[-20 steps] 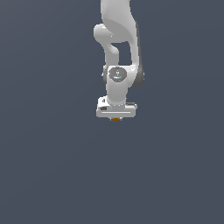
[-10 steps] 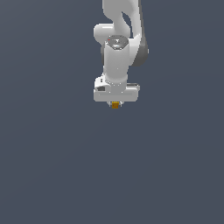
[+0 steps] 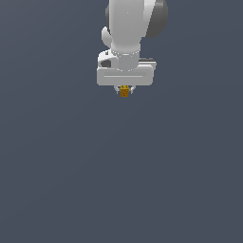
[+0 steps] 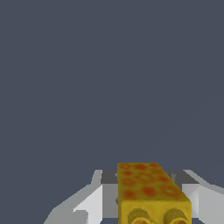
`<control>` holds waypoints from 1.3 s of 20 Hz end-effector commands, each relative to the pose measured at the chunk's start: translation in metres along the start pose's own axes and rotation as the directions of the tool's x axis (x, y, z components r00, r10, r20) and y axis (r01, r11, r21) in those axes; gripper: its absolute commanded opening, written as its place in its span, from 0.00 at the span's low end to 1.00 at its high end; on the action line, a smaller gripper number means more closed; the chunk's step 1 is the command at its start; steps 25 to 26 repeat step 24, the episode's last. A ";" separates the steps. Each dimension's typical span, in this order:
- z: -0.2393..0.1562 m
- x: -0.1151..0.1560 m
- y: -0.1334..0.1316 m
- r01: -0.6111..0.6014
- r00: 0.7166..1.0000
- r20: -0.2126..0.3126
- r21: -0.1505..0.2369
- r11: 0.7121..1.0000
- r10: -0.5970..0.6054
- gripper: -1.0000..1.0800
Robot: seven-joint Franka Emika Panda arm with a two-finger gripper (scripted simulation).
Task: Pick up the object and move it to a goal position.
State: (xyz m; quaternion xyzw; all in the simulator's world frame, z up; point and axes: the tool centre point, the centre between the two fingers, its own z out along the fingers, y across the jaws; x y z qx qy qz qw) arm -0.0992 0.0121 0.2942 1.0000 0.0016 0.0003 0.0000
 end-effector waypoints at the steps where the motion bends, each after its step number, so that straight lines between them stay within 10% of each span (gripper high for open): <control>1: -0.027 -0.005 0.001 0.000 1.000 0.001 0.000 1.000 0.000 0.00; 26: -0.162 -0.023 0.006 0.000 1.000 0.001 0.000 1.000 0.000 0.00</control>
